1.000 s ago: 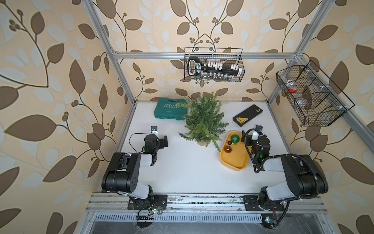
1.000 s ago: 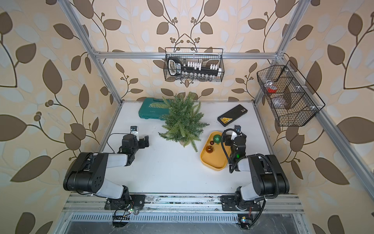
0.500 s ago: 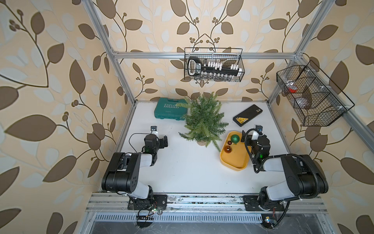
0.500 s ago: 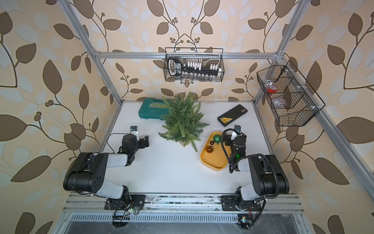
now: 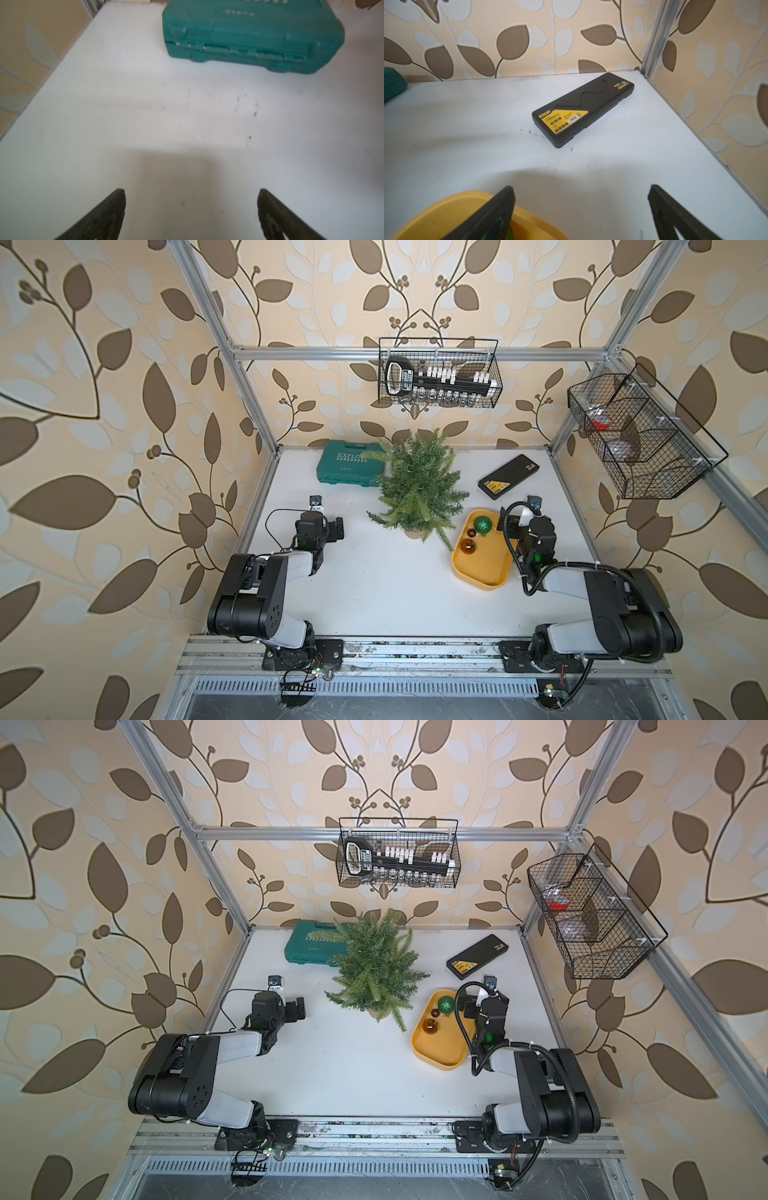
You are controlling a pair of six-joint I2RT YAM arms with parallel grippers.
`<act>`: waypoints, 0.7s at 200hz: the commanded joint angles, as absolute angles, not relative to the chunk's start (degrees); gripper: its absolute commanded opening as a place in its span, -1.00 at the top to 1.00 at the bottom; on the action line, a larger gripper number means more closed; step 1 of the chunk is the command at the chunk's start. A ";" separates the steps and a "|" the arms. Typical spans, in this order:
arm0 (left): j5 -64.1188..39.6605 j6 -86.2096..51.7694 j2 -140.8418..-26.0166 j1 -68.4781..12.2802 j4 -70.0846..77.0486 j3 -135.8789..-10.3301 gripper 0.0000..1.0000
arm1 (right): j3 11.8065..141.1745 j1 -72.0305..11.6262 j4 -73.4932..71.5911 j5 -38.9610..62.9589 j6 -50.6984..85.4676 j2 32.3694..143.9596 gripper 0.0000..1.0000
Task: Decorate the small christmas tree with ornaments
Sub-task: Pick up an ornament from the container.
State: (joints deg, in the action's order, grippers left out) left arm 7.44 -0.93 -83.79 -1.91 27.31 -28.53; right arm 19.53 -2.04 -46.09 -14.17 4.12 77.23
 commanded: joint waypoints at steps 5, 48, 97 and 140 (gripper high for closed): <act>12.68 -4.86 -77.59 -2.37 15.27 -36.89 -0.98 | 24.31 -2.56 -33.89 -15.93 8.60 68.36 -1.00; 12.04 -22.39 -74.01 -2.29 -0.06 -45.42 -0.98 | 34.10 -2.61 -7.29 -15.51 29.33 59.96 -1.00; -6.35 -32.64 -68.11 -1.79 -11.61 -49.96 -0.85 | 36.76 0.92 -0.91 6.92 36.59 59.12 -0.63; -16.75 -36.17 -57.50 -4.77 -20.92 -43.42 -0.39 | 47.22 -2.70 20.02 4.39 30.92 65.24 -0.27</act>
